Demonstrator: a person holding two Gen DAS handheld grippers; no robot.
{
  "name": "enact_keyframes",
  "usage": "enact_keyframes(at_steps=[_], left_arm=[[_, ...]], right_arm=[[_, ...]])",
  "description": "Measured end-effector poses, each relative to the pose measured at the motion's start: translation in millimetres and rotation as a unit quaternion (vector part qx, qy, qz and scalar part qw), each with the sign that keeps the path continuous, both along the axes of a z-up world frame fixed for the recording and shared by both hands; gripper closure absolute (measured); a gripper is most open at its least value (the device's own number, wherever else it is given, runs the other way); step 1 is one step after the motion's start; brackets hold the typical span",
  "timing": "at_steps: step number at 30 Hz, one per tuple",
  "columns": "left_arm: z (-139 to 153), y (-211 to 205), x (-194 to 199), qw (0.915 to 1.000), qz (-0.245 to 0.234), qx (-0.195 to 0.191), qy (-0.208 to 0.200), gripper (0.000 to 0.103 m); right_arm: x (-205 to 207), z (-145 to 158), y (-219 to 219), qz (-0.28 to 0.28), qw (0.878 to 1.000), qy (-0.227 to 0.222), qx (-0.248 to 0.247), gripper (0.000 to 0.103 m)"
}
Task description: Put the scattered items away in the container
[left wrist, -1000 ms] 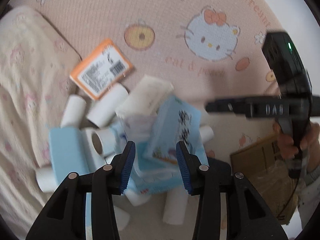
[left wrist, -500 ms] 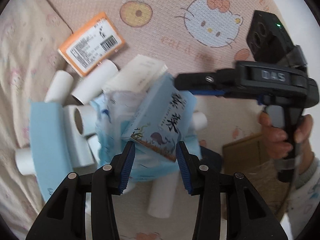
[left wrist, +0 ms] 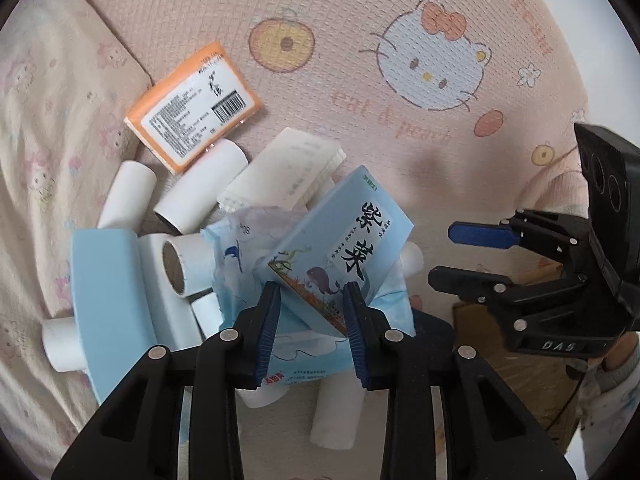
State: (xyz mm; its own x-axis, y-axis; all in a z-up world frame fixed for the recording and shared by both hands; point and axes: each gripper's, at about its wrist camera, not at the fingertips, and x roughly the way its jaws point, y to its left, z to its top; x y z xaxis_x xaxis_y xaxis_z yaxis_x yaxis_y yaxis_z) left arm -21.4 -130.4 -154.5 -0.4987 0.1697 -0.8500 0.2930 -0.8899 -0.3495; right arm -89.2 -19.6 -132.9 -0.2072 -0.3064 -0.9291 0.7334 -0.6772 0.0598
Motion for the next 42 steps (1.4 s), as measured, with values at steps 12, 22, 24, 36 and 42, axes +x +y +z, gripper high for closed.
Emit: enact_keyframes(at_steps=[12,22,24,36,42], left_arm=[[-15,-9,0,0.9961,0.026,0.084,-0.011,0.058],[-8,-27,-3,0.9971,0.026,0.071,-0.004,0.057],[-9,-32,-4,0.9970,0.028,0.072,-0.007,0.057],[-14,-35,-10,0.9971,0.023,0.072,-0.003,0.056],[-18,-40,-12,0.9948,0.021,0.100,0.001,0.056]], right_arm=[[-4,-17,-30,0.106,0.992,0.051,0.046,0.056],[7,-18,-36,0.164,0.986,0.024,0.017,0.056],[8,-19,-36,0.165,0.986,0.015,0.016,0.056],[-8,-42,-40,0.136,0.989,0.017,0.053,0.055],[-3,-36,-39,0.143,0.989,0.007,0.020,0.054]])
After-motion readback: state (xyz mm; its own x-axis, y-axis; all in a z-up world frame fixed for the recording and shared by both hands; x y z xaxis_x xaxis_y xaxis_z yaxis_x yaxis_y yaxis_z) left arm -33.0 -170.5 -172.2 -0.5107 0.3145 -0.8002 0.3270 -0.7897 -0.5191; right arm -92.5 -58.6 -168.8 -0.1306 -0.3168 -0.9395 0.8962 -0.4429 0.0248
